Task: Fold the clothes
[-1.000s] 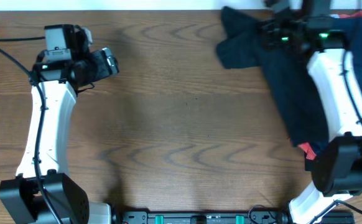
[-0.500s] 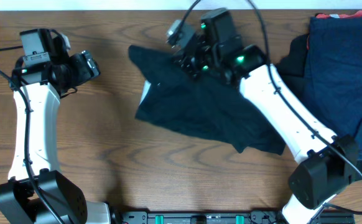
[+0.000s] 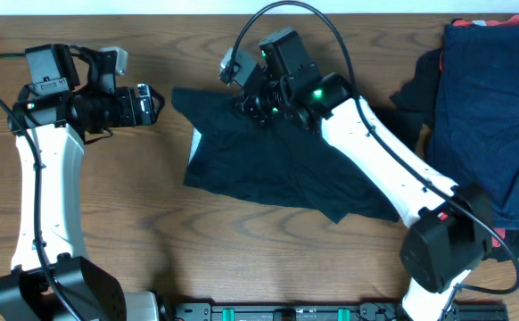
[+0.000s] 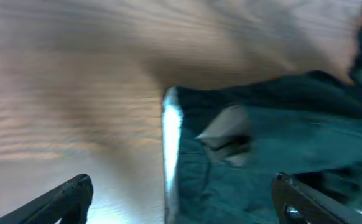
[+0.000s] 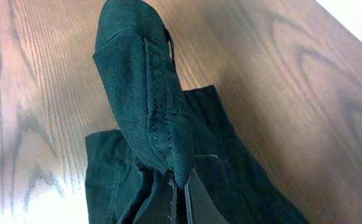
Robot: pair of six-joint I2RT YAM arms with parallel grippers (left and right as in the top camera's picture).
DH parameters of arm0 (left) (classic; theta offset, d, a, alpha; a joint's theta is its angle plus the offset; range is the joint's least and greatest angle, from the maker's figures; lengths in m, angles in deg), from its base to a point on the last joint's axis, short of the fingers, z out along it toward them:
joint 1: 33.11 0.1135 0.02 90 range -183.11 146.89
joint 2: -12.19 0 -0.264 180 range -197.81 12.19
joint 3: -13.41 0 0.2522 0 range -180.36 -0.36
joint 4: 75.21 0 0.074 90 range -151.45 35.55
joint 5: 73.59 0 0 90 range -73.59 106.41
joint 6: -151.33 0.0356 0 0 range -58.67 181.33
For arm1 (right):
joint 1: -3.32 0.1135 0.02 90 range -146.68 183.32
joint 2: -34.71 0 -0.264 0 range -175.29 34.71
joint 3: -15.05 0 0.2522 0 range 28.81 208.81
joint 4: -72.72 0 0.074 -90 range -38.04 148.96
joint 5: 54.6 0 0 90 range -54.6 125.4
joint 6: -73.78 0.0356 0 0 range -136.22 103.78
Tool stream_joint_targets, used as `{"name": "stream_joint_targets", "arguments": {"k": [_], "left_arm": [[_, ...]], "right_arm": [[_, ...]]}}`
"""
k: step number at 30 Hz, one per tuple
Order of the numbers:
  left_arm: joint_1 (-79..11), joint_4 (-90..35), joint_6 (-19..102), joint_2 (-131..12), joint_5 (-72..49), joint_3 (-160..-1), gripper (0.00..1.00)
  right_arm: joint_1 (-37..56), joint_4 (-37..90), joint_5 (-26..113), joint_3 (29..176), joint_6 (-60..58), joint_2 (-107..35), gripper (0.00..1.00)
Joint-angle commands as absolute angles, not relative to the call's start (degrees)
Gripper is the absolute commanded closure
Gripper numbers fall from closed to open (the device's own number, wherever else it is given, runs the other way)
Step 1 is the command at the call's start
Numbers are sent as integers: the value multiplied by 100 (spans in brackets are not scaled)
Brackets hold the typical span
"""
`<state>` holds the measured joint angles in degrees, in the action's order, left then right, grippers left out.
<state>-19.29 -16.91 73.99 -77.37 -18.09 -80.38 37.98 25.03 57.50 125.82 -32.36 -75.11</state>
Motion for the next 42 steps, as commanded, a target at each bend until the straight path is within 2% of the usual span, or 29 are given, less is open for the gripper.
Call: {"name": "stream_joint_targets", "arguments": {"k": [1, 8, 12, 22, 27, 32, 37, 42], "left_arm": [[-1937, -1809, 7782, -7663, -2777, -8122, 3], [-2191, -2129, 7904, -7842, -3053, -8122, 2], [-2442, -2205, 8660, -7977, -3049, -8122, 6], [-2735, -2159, 9331, -8469, -2338, -8122, 9], [-2740, -2166, 9331, -8504, -2343, -8122, 14], [-2744, -2094, 9325, -8504, -2388, -8122, 26], [-2816, -1949, 9240, -8509, -2496, -8122, 26], [-2866, -1978, 8387, -8572, -2517, -8122, 26]], "right_arm": [[3793, 2499, 6037, 12652, -3370, -7491, 99], [3785, 2407, 6496, 12652, -3411, -7491, 99], [3772, 2352, 6502, 12652, -3411, -7491, 99], [3531, 2282, 6651, 12652, -3411, -7397, 99], [3356, 2289, 6758, 12652, -3407, -7356, 99], [3216, 2300, 6998, 12652, -3409, -7356, 99], [3177, 2376, 7108, 12652, -3407, -7356, 99], [3179, 2385, 7254, 12655, -3407, -7356, 99]]}}
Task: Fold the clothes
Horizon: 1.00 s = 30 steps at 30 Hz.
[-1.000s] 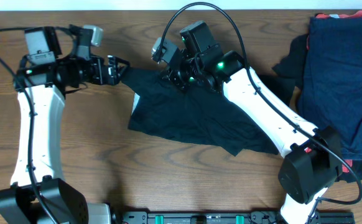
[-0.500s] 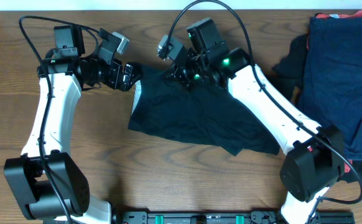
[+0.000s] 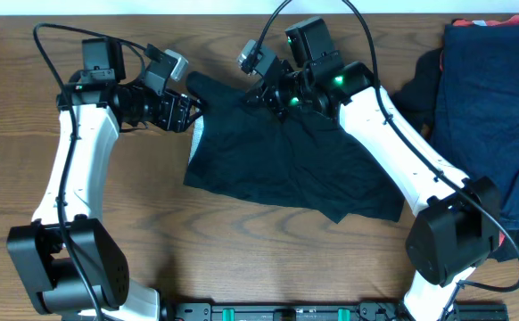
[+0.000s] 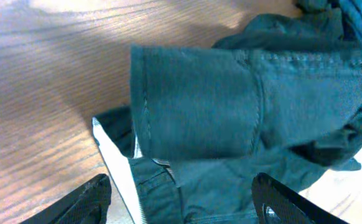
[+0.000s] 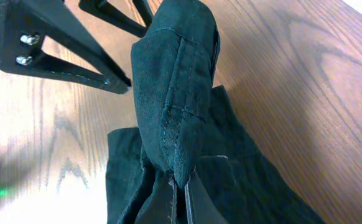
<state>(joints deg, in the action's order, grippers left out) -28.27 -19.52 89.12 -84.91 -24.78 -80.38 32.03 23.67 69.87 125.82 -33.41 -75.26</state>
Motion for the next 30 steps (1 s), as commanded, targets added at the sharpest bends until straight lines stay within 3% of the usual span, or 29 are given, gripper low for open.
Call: {"name": "stream_joint_targets", "arguments": {"k": [1, 20, 21, 24, 27, 30], "left_arm": [[-2871, -2028, 8280, -8574, -2517, -8122, 26], [-3146, -3245, 7812, -8598, -2902, -8122, 28], [-3155, -3291, 7812, -8598, -2902, -8122, 39], [-3155, -3359, 7810, -8598, -2902, -8122, 93], [-3153, -3602, 7681, -8594, -2904, -8122, 94], [-3153, -4037, 7139, -8574, -2902, -8122, 94]], "right_arm": [[3181, 2385, 7256, 12652, -3407, -7356, 99], [3179, 2361, 7451, 12655, -3409, -7356, 98], [3179, 2365, 7475, 12652, -3407, -7356, 99], [3170, 2348, 7471, 12652, -3407, -7353, 99], [3136, 2306, 7475, 12652, -3394, -7343, 96], [3052, 2225, 7486, 12655, -3330, -7246, 76]]}}
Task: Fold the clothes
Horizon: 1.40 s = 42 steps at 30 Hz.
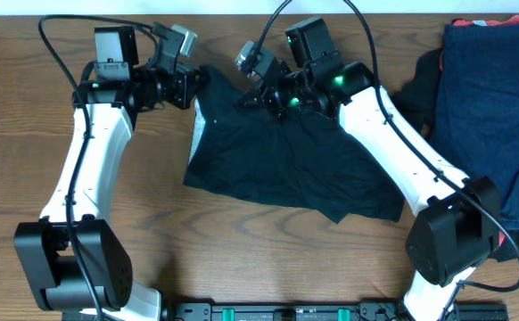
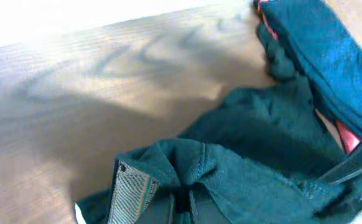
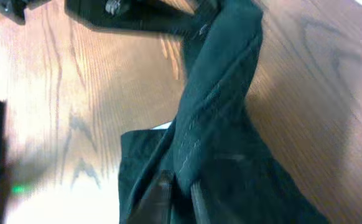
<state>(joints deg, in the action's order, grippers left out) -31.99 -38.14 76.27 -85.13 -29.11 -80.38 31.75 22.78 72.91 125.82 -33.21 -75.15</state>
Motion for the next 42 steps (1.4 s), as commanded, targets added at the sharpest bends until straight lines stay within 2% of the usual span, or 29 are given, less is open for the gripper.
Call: {"name": "stream_joint_targets", "arguments": {"k": [1, 2, 5, 8, 13, 17, 21, 31, 39, 42], "left_arm": [[-3151, -4155, 6988, -8563, -2902, -8122, 94], [-3142, -4306, 6798, -8554, -2902, -8122, 94], [-3142, -4684, 6462, -8554, -2898, -8122, 94], [-3144, -4909, 6245, -8554, -2686, -8122, 94], [-3144, -4937, 6204, -8554, -2288, -8122, 94], [-3142, -4959, 6186, -8554, -2043, -8122, 94], [-3142, -4944, 6121, -8554, -1993, -8122, 94], [-3142, -4843, 6123, -8554, -1993, -8122, 94], [-3144, -4760, 6123, -8554, -1993, -8122, 94], [-3144, -4716, 6123, -8554, -1993, -8122, 94]], "right_arm": [[3000, 2182, 7486, 12655, -3271, -7179, 68], [2910, 2107, 7477, 12655, -3203, -7078, 54], [2683, 1738, 7418, 12657, -3118, -6820, 41], [2475, 831, 7256, 12657, -3123, -6588, 38], [2545, -1058, 6107, 12545, -3321, -6602, 37], [2698, -1536, 5851, 11992, -3319, -6602, 40], [2840, -1259, 5842, 11173, -3276, -6602, 42], [3216, 809, 4872, 9544, -2642, -6602, 46], [3693, 1502, 4192, 8858, -2432, -6602, 46], [3758, 1646, 3650, 8736, -2148, -6602, 50]]}}
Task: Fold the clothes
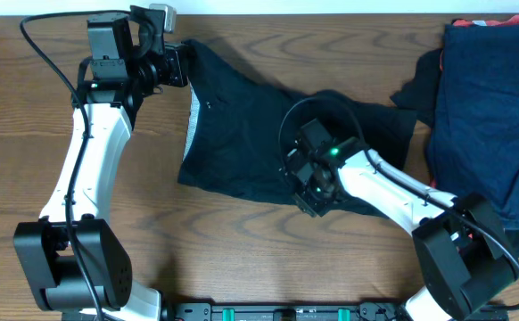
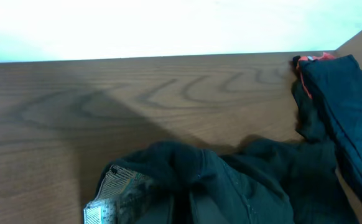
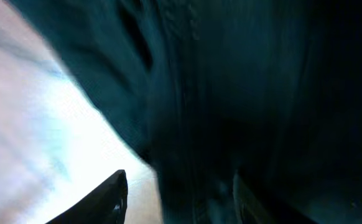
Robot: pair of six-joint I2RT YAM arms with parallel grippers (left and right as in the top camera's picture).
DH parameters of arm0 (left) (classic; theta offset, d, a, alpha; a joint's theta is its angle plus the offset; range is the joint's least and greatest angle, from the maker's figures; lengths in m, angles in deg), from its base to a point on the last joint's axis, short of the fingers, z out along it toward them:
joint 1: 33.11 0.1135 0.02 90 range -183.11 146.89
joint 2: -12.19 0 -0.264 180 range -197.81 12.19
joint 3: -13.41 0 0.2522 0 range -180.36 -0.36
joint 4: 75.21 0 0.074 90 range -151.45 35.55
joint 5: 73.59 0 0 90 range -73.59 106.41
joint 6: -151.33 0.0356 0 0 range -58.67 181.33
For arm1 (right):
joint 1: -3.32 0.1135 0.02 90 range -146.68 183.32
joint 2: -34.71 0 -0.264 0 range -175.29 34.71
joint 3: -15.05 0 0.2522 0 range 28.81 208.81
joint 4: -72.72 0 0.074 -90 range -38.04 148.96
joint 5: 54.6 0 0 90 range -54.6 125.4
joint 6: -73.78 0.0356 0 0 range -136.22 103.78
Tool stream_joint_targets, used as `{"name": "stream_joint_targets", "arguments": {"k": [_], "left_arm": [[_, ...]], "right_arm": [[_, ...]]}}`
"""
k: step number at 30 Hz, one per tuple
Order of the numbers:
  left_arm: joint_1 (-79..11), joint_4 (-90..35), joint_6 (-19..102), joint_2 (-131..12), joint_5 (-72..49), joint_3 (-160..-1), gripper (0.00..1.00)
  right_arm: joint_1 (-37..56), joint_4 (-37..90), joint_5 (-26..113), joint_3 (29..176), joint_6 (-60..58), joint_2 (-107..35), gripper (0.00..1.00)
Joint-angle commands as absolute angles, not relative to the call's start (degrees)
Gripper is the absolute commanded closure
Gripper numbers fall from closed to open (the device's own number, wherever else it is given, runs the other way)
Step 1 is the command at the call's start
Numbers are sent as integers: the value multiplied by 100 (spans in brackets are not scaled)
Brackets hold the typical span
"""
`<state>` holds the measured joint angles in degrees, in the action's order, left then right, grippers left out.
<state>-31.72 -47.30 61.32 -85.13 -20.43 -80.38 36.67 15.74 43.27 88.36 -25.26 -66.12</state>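
Observation:
A dark shorts-like garment [image 1: 242,134] lies spread across the middle of the wooden table, also seen as bunched cloth [image 2: 249,186] in the left wrist view. My left gripper [image 1: 177,67] is shut on its far left corner, where a white label [image 2: 116,186] shows beside the closed fingers [image 2: 181,208]. My right gripper [image 1: 306,194] hovers low over the garment's near edge. In the blurred right wrist view its fingers [image 3: 116,193] stand apart, open, with dark cloth [image 3: 231,93] filling the frame.
A pile of blue and dark clothes [image 1: 491,107] with a red edge lies at the right end of the table, visible too as the pile [image 2: 343,106] in the left wrist view. Bare wood [image 1: 242,259] lies in front of the garment.
My right gripper has let go of the garment's far edge and now stands open at its near edge. The left gripper has moved slightly farther back with the corner, and the garment lies wider.
First my right gripper held a garment corner raised while the left stood open off to the left. Then the open left gripper was beside that raised corner. Then it was shut on it, both holding. Now only the left holds it.

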Motion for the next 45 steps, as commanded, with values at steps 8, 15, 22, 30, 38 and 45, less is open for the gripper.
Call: {"name": "stream_joint_targets", "arguments": {"k": [8, 15, 22, 30, 38, 45], "left_arm": [[-3142, -4625, 6121, -8554, -1993, -8122, 94], [-3142, -4570, 5694, -8412, -1993, -8122, 94], [-3142, -4566, 5670, -7768, -1971, -8122, 94], [-3142, -4496, 5670, -6528, -1422, -8122, 94], [-3142, -4474, 5624, -5328, -1265, -8122, 94], [-3144, -4437, 5310, -4469, -1267, -8122, 94]], "right_arm": [[3636, 2077, 2529, 8777, -1536, -6595, 99], [3396, 1978, 2509, 9623, -1542, -6184, 99], [2921, 1768, 2555, 10926, -2017, -5456, 99], [2467, 1194, 2577, 11938, -2283, -4908, 99], [2193, 1012, 2575, 12281, -2360, -4071, 99], [2012, 1023, 2575, 12373, -2412, -3013, 99]]}}
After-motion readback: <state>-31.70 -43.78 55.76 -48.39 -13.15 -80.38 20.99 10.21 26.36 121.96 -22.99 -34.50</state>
